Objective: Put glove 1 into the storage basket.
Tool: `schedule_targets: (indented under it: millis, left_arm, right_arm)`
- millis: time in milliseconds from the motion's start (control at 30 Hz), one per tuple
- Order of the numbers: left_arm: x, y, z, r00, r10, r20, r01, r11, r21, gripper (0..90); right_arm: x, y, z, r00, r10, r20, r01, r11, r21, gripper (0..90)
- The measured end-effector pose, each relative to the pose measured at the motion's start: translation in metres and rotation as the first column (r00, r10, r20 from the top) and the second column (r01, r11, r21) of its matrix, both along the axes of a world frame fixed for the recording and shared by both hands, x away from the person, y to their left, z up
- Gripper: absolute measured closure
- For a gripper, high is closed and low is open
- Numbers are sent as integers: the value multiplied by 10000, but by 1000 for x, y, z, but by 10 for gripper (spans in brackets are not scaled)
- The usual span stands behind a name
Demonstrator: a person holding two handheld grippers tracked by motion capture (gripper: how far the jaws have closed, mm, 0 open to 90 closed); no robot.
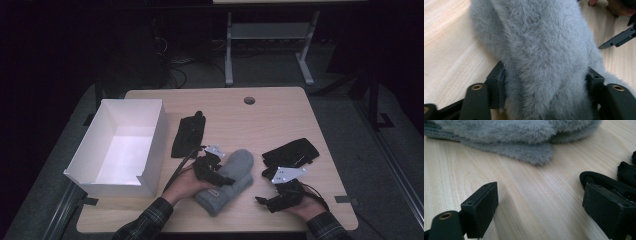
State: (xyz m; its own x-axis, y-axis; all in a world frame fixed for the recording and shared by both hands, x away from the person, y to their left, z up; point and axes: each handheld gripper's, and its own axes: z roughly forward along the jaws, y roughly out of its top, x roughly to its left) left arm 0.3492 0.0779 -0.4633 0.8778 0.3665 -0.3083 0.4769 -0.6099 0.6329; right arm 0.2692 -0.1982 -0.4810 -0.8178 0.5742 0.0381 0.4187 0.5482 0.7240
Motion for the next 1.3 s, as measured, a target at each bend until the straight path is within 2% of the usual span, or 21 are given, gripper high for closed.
schedule_targets:
  millis: [100, 167, 200, 233, 267, 300, 433, 633, 700, 833, 867, 933, 1067, 1133, 1167, 1267, 1300]
  left_arm:
    - [0, 0, 0, 9998, -117, -174, 117, 9999, -22, 493]
    - [0, -1, 0, 9997, -165, -167, 165, 9999, -15, 555]
    - [0, -1, 0, 9996, -261, -97, 261, 9997, -33, 555]
    - [-1, -1, 1, 9994, -338, -33, 338, 9994, -14, 608]
    - [-1, -2, 1, 9994, -337, 4, 337, 9994, -24, 608]
    - [-2, -3, 3, 9991, -419, 6, 419, 9991, 34, 657]
    - [-3, -4, 7, 9994, -356, -11, 356, 9990, 283, 712]
    - [-7, 1, 22, 9989, -277, 383, 269, 9994, 216, 729]
    - [-8, 4, 28, 9992, -184, 348, 186, 9998, -29, 729]
    - [-10, 13, 43, 9985, 170, 524, -137, 9979, -627, 728]
    - [-10, 16, 47, 9978, 222, 626, -180, 9976, -669, 728]
    - [-11, 21, 56, 9957, 366, 852, -299, 9965, -786, 728]
    - [-12, 27, 68, 9932, 656, 966, -575, 9947, -847, 727]
    - [-13, 32, 79, 9897, 870, 1139, -775, 9933, -853, 727]
    - [-13, 32, 79, 9897, 870, 1139, -775, 9933, -853, 726]
    - [-13, 35, 92, 9840, 1186, 1332, -1080, 9906, -843, 724]
    - [-13, 37, 101, 9809, 1371, 1382, -1270, 9887, -798, 724]
  right_arm:
    - [0, 0, 0, 10000, -13, -9, 13, 10000, -3, 126]
    - [0, 0, 0, 10000, -14, -11, 14, 10000, -7, 126]
    - [0, 0, 0, 10000, -15, -13, 15, 10000, -9, 125]
    - [0, 0, 0, 10000, -14, -10, 14, 10000, -15, 124]
    - [0, 0, 0, 10000, -14, -10, 14, 10000, -15, 124]
    - [0, 0, 0, 10000, -9, -14, 9, 10000, -19, 124]
    - [0, 0, 0, 10000, -10, -22, 10, 10000, -18, 124]
    - [0, 1, 0, 10000, -17, -39, 17, 10000, -3, 124]
    - [0, 0, 0, 10000, -7, -8, 7, 10000, -6, 124]
    - [0, 1, 0, 10000, -15, -40, 15, 10000, -2, 124]
    - [0, 1, 0, 10000, -14, -37, 14, 10000, -4, 124]
    - [0, 1, 0, 10000, -16, -36, 16, 10000, -12, 124]
    - [0, 1, 0, 10000, -23, -34, 23, 10000, -7, 125]
    - [0, 1, 0, 10000, -16, -16, 16, 10000, 3, 124]
    - [0, 1, 0, 10000, -16, -16, 16, 10000, 3, 124]
    - [0, 1, 0, 10000, -13, -8, 13, 10000, 4, 125]
    - [0, 1, 0, 10000, -23, -30, 23, 10000, 15, 124]
